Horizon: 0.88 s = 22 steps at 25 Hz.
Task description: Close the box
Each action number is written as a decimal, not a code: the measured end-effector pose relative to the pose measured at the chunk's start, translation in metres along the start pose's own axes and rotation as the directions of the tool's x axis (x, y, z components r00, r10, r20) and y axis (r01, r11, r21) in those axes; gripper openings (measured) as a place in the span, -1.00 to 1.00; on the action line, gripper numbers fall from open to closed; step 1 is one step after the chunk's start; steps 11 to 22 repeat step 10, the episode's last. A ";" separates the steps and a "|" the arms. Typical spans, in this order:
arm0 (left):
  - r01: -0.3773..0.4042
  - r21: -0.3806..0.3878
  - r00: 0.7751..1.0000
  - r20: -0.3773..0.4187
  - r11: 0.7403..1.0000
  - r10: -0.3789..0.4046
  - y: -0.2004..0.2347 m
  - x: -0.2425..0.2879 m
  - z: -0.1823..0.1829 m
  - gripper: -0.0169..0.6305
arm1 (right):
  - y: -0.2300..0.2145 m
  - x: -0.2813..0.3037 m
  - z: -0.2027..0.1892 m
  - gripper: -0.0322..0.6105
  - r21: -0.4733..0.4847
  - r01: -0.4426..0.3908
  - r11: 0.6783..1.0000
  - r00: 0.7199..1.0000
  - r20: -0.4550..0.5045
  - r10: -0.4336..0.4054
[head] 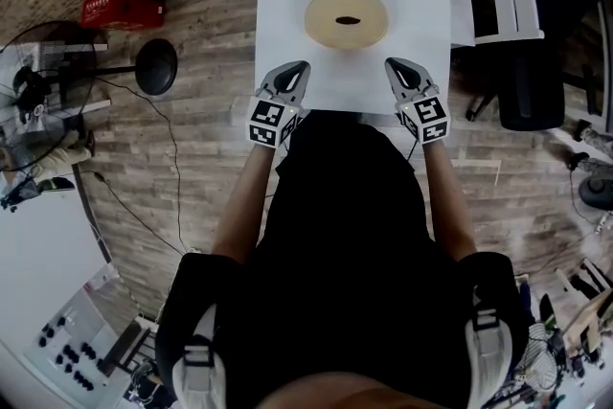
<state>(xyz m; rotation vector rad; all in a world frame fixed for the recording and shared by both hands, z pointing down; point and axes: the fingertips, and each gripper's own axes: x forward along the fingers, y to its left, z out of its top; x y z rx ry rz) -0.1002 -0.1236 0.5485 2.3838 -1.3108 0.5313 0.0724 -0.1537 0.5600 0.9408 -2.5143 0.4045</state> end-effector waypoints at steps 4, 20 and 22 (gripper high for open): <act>-0.006 -0.003 1.000 0.000 1.000 0.006 0.001 -0.002 -0.001 -0.87 | 0.003 0.001 0.001 -0.90 -0.003 -0.008 1.000 1.000 -0.004 0.008; -0.010 -0.007 1.000 0.002 1.000 0.010 0.001 -0.004 -0.003 -0.87 | 0.001 0.003 0.001 -0.90 -0.017 -0.003 1.000 1.000 0.018 0.004; -0.010 -0.007 1.000 0.002 1.000 0.010 0.001 -0.004 -0.003 -0.87 | 0.001 0.003 0.001 -0.90 -0.017 -0.003 1.000 1.000 0.018 0.004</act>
